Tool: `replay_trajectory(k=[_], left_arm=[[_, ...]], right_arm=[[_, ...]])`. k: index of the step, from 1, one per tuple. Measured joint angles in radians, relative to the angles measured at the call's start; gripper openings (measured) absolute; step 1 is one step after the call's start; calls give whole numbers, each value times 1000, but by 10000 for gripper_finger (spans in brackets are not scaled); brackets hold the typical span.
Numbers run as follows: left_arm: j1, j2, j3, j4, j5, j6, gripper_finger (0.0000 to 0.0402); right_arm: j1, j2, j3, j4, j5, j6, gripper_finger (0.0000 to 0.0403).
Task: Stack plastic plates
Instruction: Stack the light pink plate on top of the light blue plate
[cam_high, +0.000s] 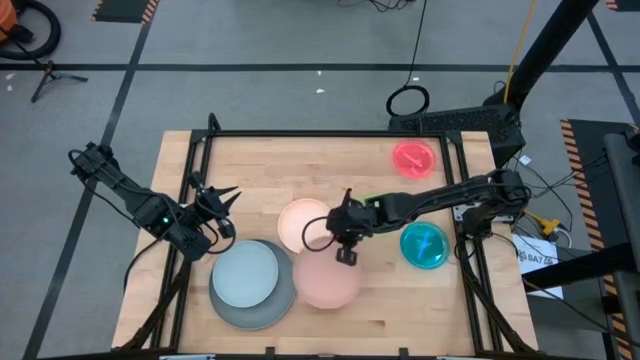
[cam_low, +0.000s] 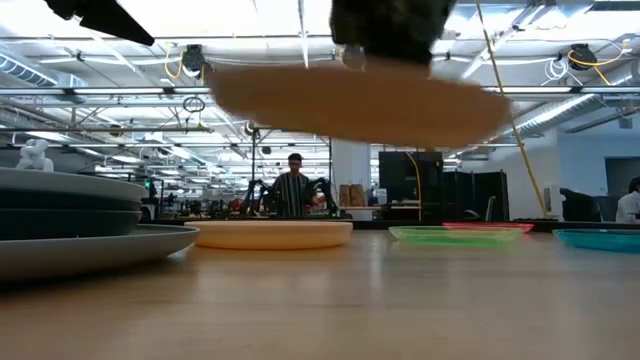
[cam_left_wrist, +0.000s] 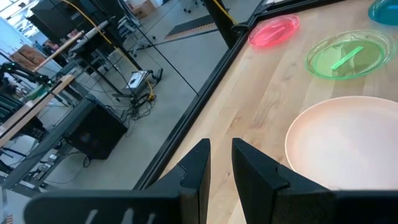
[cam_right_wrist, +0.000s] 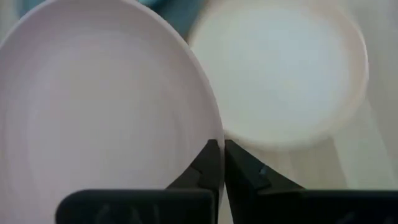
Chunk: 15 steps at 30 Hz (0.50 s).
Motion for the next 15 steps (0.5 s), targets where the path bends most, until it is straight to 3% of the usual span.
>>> replay_trajectory(k=[7,15], left_arm=[[0,0,0,1,0,0,74],[0,0,0,0,0,1,74]], right_arm=[[3,24,2,282,28,88,3],[-36,111,15,445,53,81,3]])
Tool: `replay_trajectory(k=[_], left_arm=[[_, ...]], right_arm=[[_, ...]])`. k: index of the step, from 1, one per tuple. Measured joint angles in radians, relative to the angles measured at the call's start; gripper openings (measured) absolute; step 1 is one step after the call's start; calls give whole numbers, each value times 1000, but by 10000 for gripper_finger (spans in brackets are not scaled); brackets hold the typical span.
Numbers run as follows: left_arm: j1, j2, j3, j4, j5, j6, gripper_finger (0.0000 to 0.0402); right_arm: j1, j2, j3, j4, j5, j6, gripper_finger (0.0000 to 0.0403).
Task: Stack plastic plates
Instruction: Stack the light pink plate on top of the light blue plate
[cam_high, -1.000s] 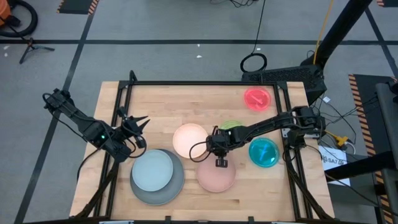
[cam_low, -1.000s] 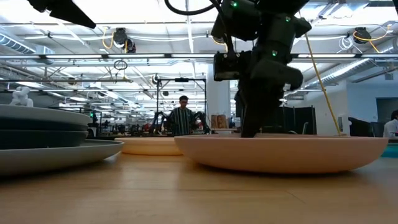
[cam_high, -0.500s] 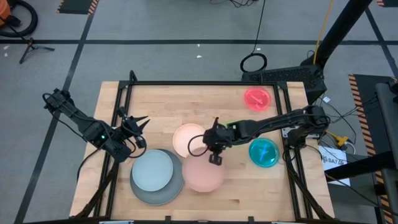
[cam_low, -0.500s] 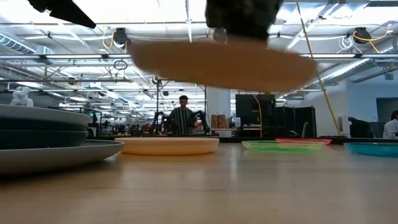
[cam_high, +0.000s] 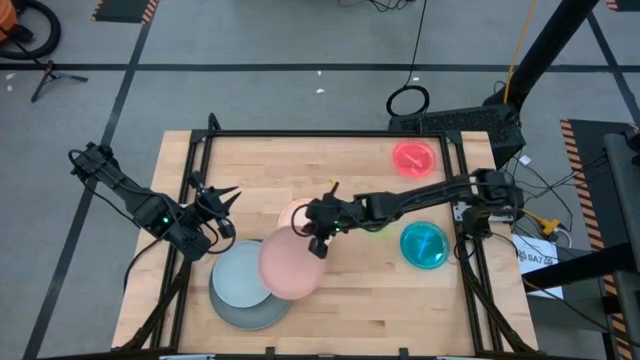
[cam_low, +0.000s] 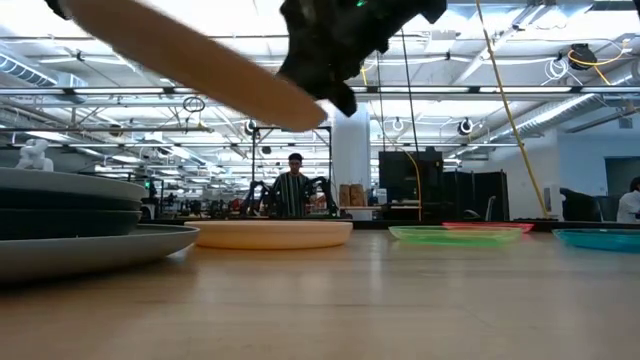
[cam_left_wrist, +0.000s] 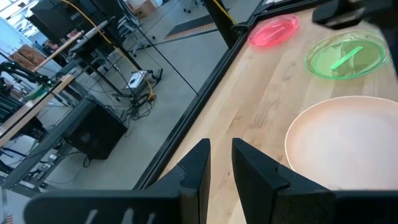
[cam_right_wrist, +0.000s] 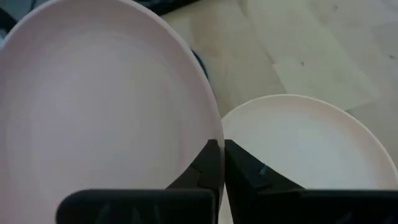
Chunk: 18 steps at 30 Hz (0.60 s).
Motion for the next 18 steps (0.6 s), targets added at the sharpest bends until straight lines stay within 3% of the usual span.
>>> replay_trajectory(k=[6,11,18], left_arm=[[0,0,0,0,0,0,74],[0,0,0,0,0,0,74],[0,0,0,0,0,7,74]], right_arm=[[-5,122,136,-37,1,3,3],[-13,261,346,-205,26,108,3],[-17,442,633,-354,26,108,8]])
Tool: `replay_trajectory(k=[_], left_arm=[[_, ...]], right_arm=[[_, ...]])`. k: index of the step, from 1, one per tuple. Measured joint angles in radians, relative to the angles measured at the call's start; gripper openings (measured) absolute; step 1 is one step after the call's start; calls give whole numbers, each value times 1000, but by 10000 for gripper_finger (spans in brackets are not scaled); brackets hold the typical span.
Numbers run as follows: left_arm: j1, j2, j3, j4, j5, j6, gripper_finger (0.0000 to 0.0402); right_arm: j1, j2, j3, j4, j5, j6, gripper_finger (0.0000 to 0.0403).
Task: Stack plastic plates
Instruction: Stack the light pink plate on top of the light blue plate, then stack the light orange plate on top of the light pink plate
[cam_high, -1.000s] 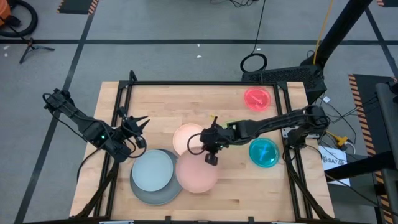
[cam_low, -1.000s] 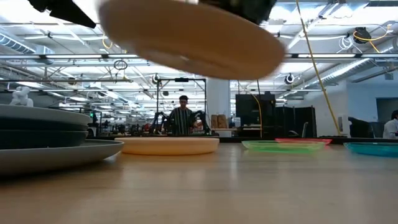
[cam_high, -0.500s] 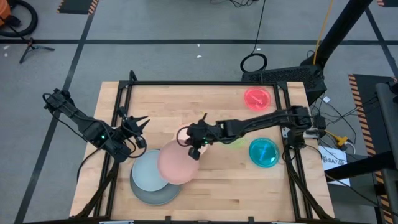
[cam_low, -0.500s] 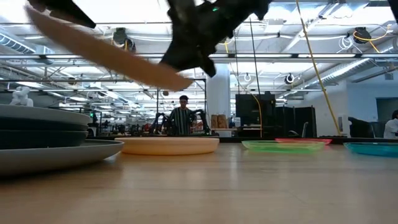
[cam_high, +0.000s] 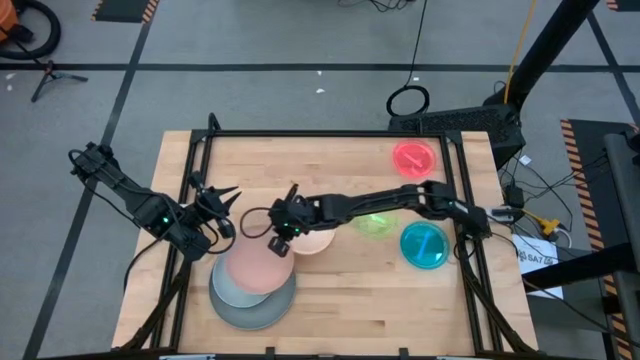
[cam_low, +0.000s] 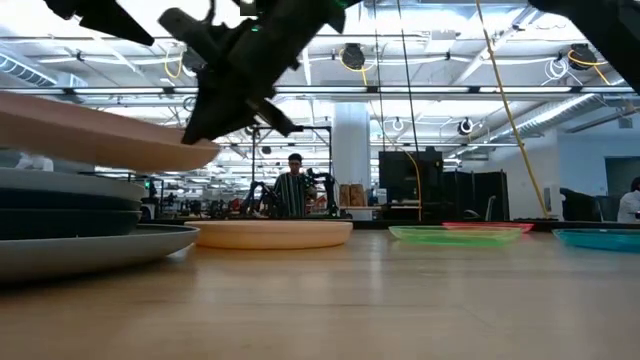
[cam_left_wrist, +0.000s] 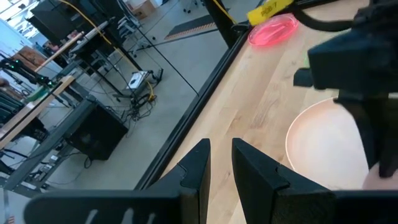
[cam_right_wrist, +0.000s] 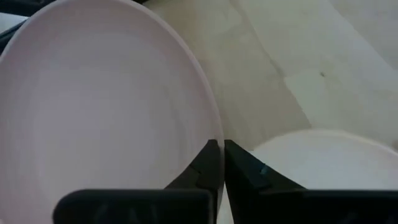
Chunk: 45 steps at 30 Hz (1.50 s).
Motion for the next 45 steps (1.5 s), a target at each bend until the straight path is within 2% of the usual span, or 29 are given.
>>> replay_trajectory(k=[5,14,19,24,31,36,40,45], left_arm=[[0,0,0,1,0,-1,74],[0,0,0,1,0,0,74],[0,0,0,1,0,-1,74],[0,0,0,1,0,-5,74],[0,0,0,1,2,-6,74],[0,0,0,1,5,-29,74],[0,0,0,2,17,-77,74],[0,0,0,1,58,-157,74]], right_arm=[[1,58,89,-6,-5,-1,22],[1,57,91,18,-1,0,93],[-5,57,91,14,-2,-19,117],[-8,20,90,-119,6,-47,121],[-9,-44,91,-462,194,-51,117],[-18,-51,90,-701,396,-43,117],[-26,-55,42,-737,420,-69,116],[-24,-122,-79,-685,418,-145,116]])
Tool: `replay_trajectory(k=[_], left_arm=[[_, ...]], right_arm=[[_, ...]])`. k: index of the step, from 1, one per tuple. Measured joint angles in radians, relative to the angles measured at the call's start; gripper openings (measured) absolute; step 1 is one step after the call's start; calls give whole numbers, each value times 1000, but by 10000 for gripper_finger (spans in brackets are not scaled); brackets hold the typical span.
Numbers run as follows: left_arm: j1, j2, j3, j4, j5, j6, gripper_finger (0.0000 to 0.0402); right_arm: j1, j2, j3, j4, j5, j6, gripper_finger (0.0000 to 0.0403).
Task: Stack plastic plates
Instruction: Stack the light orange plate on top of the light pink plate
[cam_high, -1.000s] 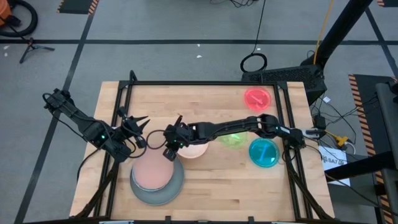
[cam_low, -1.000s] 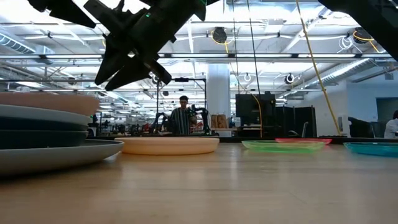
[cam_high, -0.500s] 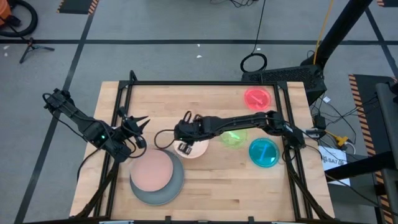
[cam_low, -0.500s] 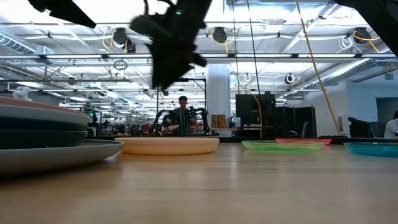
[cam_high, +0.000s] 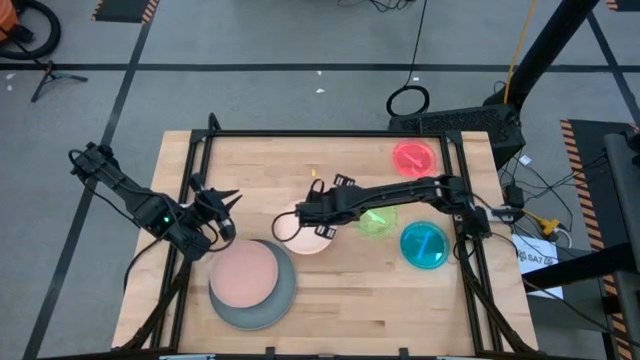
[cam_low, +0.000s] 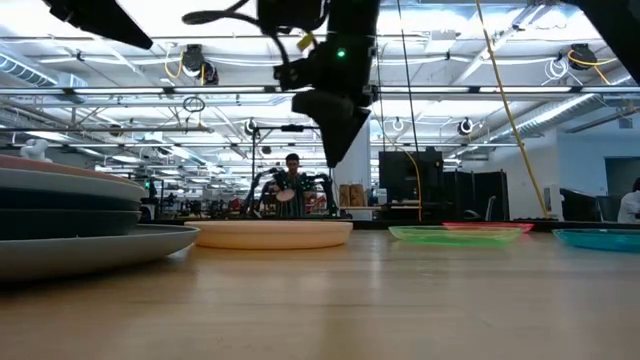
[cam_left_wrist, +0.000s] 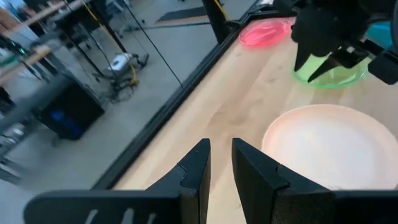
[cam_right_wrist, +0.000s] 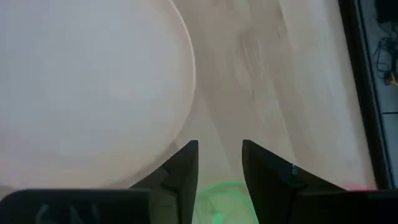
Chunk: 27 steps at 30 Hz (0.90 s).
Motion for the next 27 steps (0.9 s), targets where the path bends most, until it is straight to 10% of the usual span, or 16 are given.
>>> replay_trajectory(k=[11,27], left_arm=[[6,82,0,81,47,-153,74],[315,299,0,472,619,277,74]], right_arm=[[-8,-376,-622,783,-11,-273,116],[-49,-774,-1143,1311,-86,-428,116]])
